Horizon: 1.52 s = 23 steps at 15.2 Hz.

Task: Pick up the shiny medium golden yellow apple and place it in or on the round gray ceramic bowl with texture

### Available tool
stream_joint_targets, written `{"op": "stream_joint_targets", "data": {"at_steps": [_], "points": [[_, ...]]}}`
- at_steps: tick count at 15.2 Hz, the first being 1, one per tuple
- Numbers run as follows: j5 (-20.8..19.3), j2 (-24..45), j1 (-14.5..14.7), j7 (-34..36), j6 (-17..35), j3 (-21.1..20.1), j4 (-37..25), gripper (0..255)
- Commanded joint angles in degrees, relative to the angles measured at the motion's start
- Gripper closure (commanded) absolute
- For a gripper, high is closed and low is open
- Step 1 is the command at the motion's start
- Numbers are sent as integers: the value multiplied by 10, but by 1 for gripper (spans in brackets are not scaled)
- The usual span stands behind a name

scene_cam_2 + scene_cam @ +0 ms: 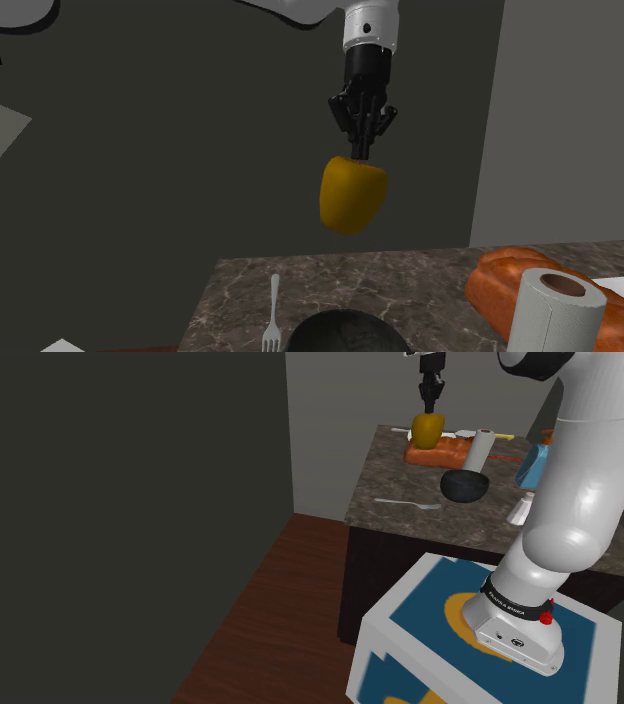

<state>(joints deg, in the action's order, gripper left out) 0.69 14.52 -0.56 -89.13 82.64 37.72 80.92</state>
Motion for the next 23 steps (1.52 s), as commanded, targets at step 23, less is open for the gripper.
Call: {"op": "stream_joint_targets", "data": {"at_steps": [23], "points": [[-172, -271, -8, -21, 11, 21, 220, 255]]}}
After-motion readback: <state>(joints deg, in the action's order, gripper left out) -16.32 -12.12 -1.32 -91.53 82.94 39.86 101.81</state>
